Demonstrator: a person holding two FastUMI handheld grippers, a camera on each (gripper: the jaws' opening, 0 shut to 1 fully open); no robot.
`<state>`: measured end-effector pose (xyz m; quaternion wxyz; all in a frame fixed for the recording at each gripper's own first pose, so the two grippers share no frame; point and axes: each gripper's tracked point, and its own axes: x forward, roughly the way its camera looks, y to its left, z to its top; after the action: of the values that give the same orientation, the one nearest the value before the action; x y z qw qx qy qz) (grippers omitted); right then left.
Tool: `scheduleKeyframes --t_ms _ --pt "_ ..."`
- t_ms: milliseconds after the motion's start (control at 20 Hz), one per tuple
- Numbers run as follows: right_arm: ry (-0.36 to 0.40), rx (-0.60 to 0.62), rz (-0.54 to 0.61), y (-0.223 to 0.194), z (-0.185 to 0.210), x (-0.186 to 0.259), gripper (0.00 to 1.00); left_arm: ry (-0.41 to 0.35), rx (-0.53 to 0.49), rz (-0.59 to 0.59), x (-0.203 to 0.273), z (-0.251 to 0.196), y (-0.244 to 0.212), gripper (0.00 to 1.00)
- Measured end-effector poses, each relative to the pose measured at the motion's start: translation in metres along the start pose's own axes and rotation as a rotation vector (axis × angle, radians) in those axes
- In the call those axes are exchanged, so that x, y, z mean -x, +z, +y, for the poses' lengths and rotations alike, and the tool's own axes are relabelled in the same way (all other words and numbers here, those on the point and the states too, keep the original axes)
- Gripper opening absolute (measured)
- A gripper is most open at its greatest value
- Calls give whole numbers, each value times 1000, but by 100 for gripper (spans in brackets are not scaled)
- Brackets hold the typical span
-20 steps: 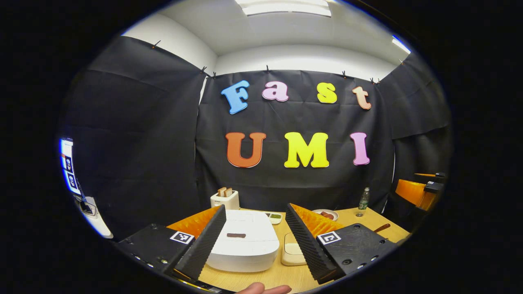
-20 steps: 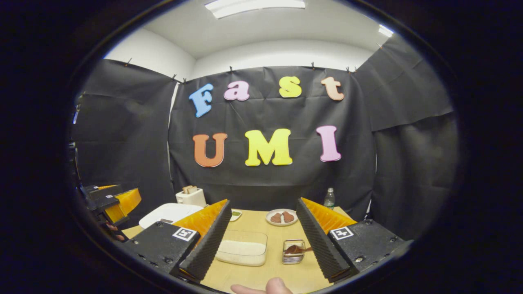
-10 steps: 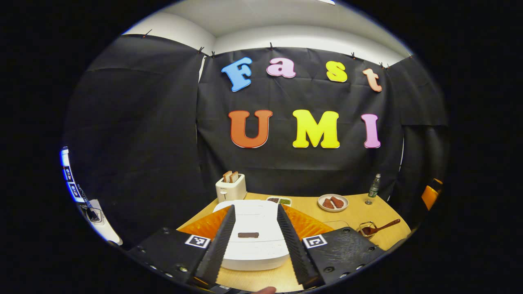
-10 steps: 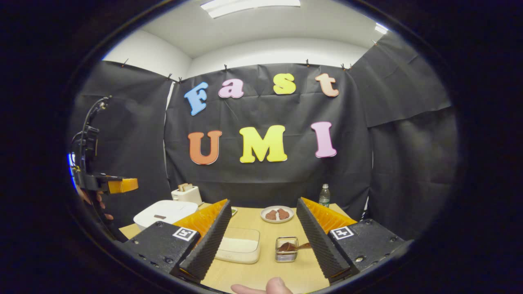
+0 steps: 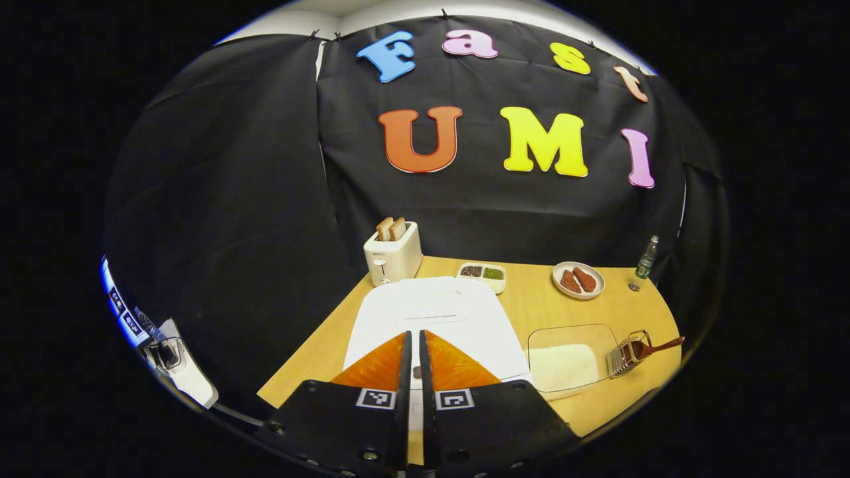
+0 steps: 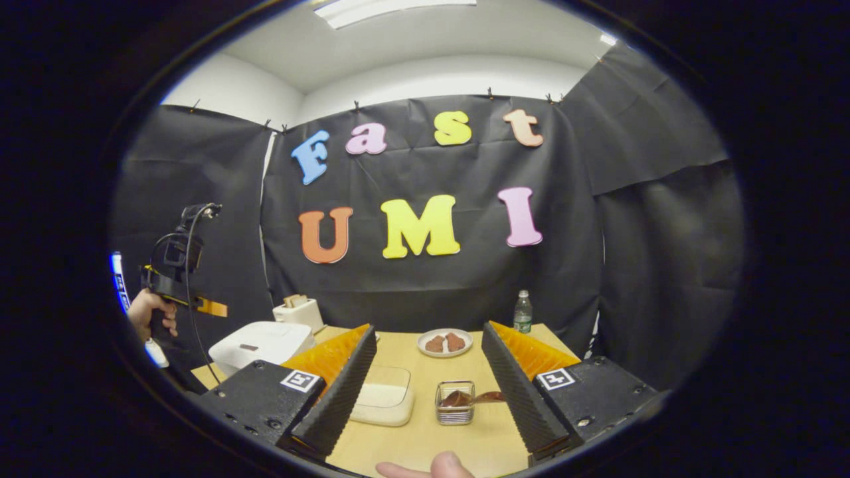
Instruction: Close the left gripper, press the button to open the rice cooker; take a wooden spoon from the chopstick holder with the right hand, scoop a spoonful of rice and pour it into the rice cooker, then put the wooden spoon back into the chopstick holder.
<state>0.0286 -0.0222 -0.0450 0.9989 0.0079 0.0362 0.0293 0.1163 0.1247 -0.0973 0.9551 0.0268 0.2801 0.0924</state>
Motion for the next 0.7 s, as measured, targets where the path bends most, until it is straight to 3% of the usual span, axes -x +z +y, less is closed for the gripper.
scheduleKeyframes --t_ms 50,450,500,550,700 --pt "-3 1 7 -4 -3 -2 100 -12 6 36 -6 -2 -7 0" --pt "-18 3 34 -18 -17 -8 100 -38 44 154 -35 -7 -39 0" --pt "-23 4 38 -19 -19 -9 100 -38 42 158 -37 -8 -42 10" --pt "-28 2 41 -20 -21 -9 100 -37 39 165 -39 -9 -43 0" --pt "-36 -11 45 -22 -27 -9 100 -47 40 194 -42 -14 -54 0"
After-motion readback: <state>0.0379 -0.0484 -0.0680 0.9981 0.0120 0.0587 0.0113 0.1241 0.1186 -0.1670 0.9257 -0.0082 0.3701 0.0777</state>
